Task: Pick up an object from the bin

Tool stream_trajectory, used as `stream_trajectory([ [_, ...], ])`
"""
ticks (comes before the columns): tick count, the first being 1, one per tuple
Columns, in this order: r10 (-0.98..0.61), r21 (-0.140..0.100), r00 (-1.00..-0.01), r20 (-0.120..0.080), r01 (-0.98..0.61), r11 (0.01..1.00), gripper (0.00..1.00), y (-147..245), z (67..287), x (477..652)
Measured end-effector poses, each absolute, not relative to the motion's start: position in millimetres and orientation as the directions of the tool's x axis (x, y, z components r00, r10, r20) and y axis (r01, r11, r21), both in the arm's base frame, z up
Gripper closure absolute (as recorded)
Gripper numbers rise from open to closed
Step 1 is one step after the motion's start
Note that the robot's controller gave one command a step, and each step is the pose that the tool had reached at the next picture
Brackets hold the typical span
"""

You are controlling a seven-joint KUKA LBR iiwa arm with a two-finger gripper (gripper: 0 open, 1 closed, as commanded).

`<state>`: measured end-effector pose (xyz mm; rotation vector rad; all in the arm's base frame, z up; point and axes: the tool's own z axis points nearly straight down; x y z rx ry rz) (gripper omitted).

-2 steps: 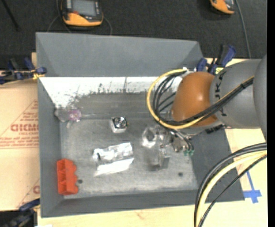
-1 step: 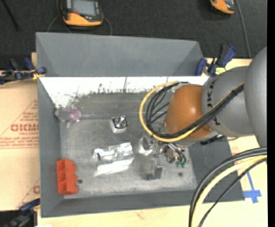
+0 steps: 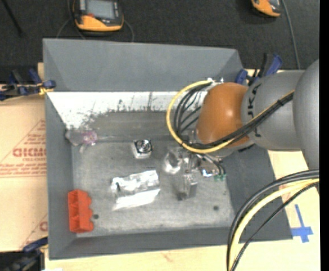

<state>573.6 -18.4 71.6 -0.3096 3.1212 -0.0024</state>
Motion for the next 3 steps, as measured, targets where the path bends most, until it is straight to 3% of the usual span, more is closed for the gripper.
stream_trajectory([
  [1, -0.330, -0.001, -0.944, -0.002, -0.330, 0.944, 0.00, -12, 90, 548.7],
  [2, -0.391, -0.002, -0.920, -0.009, -0.391, 0.920, 0.00, 32, 71, 626.9],
  [3, -0.341, -0.001, -0.940, -0.002, -0.341, 0.940, 0.00, -6, 71, 595.3],
])
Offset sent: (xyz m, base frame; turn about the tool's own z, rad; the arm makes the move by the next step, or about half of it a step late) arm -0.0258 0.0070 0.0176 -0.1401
